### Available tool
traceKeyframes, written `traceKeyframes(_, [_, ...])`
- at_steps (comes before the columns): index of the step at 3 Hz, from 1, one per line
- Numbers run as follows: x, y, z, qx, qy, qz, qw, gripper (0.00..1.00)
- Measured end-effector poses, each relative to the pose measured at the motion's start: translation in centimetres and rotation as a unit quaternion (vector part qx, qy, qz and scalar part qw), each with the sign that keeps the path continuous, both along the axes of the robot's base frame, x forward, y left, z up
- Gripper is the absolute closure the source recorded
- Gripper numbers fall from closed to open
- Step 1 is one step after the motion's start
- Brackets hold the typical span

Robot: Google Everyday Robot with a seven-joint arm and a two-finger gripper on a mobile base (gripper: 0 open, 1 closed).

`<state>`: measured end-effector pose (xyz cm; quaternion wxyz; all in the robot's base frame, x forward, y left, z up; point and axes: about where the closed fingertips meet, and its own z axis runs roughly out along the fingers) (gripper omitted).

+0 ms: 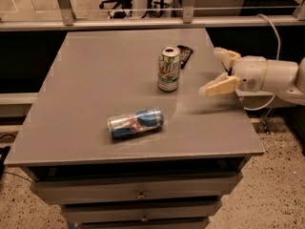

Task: Place 7up can upright

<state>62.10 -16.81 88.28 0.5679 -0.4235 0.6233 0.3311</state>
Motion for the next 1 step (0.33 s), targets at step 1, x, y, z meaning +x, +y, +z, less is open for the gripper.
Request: traceKeyframes(1, [-0.08, -0.64, 0.12, -0.006, 0.0, -0.006, 1.0, 0.0])
